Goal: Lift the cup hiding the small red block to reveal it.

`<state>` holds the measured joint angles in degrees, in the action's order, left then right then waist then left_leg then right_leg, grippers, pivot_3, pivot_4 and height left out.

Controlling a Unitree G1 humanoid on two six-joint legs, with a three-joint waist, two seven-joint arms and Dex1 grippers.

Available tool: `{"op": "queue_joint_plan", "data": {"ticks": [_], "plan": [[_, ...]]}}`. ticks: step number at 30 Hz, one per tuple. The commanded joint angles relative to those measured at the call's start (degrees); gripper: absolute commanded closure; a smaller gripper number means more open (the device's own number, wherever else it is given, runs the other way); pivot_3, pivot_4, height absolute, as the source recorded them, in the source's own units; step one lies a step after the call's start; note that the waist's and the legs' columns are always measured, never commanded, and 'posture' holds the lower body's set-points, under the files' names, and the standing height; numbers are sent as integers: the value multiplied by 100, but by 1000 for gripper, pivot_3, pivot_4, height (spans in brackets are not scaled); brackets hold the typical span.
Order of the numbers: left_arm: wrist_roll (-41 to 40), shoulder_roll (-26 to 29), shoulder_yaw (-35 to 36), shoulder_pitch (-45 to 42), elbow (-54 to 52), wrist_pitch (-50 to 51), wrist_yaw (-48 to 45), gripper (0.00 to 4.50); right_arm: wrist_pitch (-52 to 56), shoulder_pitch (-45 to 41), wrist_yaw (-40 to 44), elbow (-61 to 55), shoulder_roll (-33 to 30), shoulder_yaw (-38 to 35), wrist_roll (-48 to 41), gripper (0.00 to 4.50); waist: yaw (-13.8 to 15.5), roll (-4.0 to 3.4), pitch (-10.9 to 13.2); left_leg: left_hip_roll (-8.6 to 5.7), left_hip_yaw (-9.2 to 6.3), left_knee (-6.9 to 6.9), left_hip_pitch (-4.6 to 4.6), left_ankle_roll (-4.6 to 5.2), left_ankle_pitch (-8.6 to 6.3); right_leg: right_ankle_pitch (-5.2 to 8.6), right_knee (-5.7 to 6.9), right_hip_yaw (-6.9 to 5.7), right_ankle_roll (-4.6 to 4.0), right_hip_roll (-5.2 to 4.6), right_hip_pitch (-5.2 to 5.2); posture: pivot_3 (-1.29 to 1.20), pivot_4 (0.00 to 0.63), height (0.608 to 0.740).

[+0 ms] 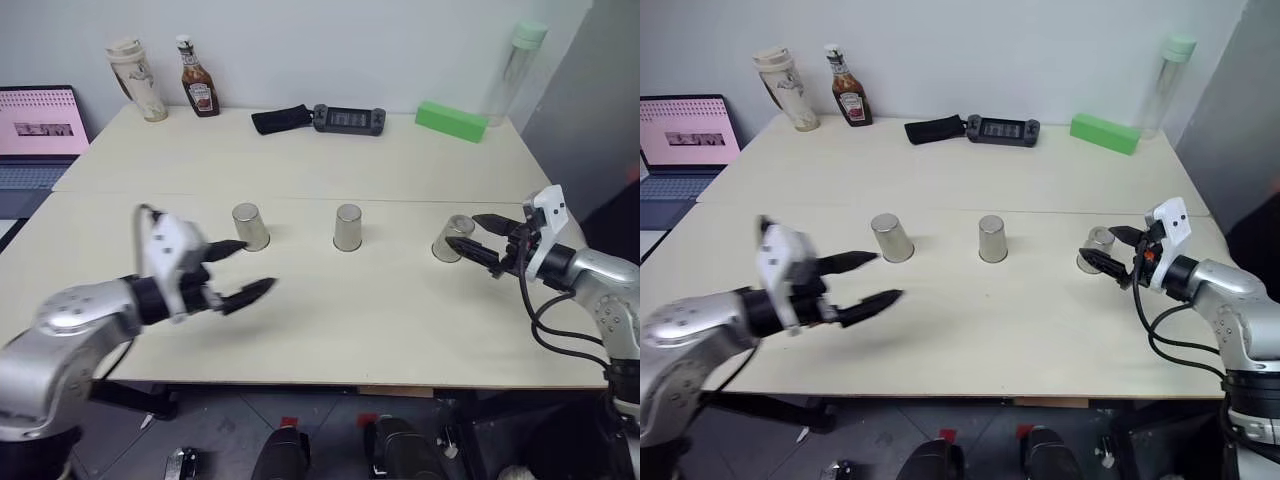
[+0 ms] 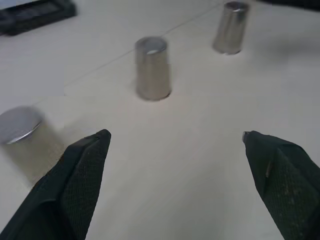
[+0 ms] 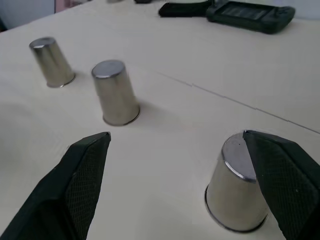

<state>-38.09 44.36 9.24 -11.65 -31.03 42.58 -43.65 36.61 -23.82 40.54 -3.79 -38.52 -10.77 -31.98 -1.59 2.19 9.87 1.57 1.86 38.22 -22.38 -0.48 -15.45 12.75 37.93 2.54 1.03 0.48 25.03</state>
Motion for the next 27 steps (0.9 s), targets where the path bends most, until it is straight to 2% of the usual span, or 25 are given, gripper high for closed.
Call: {"op": "queue_joint_plan", "data": {"ticks": [1, 5, 19, 27], "plan": [[298, -432, -1005, -791, 59, 136, 253, 13, -42, -211, -578, -49, 225, -130, 210, 0, 4, 2, -1, -2, -6, 3, -1, 0, 0, 0, 1, -2, 0, 0, -4, 0, 150, 740], [658, -850, -1667, -1263, 350, -1, 325, 13, -95, -403, -1038, 1, 474, -173, 395, 0, -31, 1, -1, -2, -4, 0, -4, 0, 0, -1, 0, 1, 0, 2, 1, 0, 150, 740], [1320, -1609, -2080, -1451, 633, -193, 750, 13, -219, -977, -1427, 828, 878, -26, 745, 0, -24, 0, -1, 4, -4, -2, -3, 0, 0, 1, 3, 12, -4, 17, 3, 0, 150, 740], [1421, -1704, -2099, -1473, 558, -158, 748, 13, -358, -1238, -1493, 1391, 1020, 155, 1086, 0, -24, 0, -1, 6, -10, -4, -7, 0, 0, 1, 0, 12, -6, 18, 4, 0, 150, 740]]}}
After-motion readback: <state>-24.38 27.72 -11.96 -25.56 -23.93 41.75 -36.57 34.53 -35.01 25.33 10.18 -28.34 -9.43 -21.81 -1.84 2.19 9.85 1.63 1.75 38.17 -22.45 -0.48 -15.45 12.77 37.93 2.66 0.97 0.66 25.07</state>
